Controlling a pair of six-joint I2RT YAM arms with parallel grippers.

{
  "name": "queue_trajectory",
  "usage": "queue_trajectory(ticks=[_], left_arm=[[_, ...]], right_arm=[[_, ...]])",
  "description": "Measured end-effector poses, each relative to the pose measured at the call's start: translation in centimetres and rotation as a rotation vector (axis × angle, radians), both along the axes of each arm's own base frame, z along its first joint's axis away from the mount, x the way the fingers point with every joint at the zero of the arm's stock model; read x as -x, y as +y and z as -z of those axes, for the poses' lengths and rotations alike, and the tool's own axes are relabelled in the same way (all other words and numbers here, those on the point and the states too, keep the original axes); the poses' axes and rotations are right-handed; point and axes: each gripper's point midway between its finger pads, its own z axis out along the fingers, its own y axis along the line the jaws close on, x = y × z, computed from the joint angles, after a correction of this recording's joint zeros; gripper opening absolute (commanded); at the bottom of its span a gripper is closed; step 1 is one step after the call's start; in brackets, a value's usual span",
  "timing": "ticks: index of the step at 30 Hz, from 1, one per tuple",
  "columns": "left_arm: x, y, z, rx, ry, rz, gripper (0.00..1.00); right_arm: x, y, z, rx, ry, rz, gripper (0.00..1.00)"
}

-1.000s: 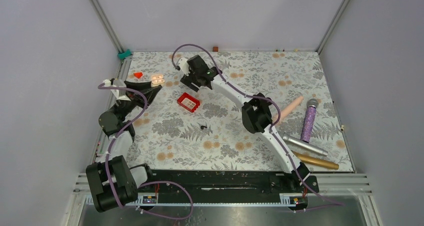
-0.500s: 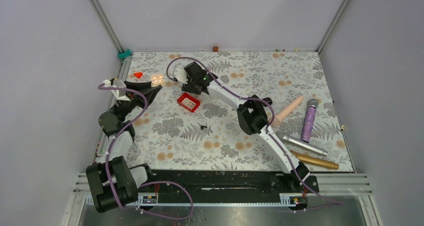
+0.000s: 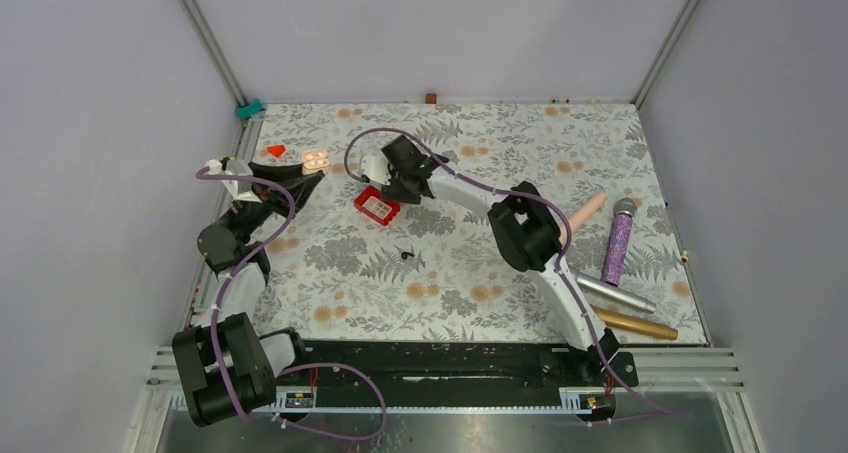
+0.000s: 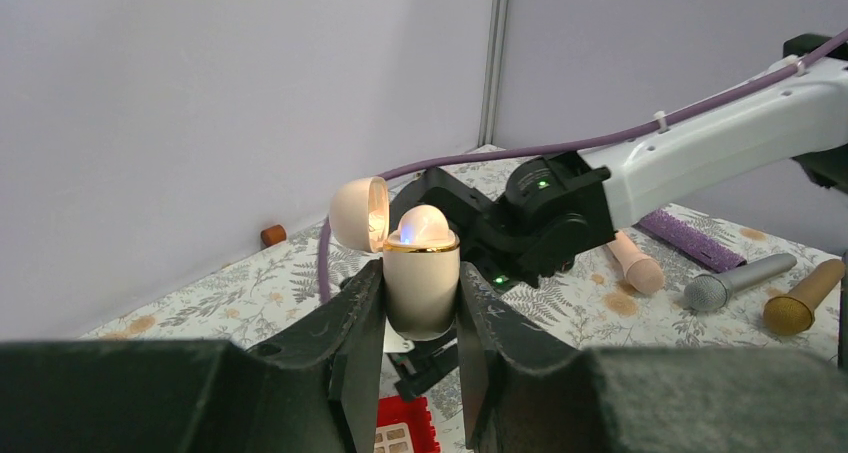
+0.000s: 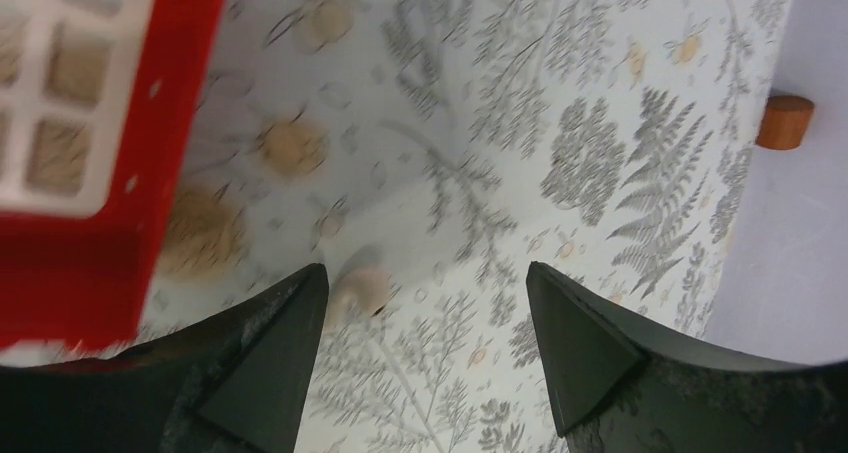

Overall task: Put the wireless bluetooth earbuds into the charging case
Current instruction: Pick up the earbud from the center of the board.

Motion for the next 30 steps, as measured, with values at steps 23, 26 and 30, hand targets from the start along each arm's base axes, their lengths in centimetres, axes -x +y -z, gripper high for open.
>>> queue_trajectory(ticks=[23,26,30], left_arm=[[1.1,-0.4,-1.2,0.001,-0.029,0.010,0.00],[1.1,-0.4,-1.2,0.001,-0.029,0.010,0.00],[1.1,-0.4,-1.1,0.001,-0.028,0.010,0.00]], right_arm=[[-1.0,0.4,-8.3,-0.356,0.127,0.090,0.84],[-2.2,0.5,-8.0,-0.356,0.107,0.099,0.84],[-2.3,0.4,-4.1,-0.242,0.090,0.093,0.85]])
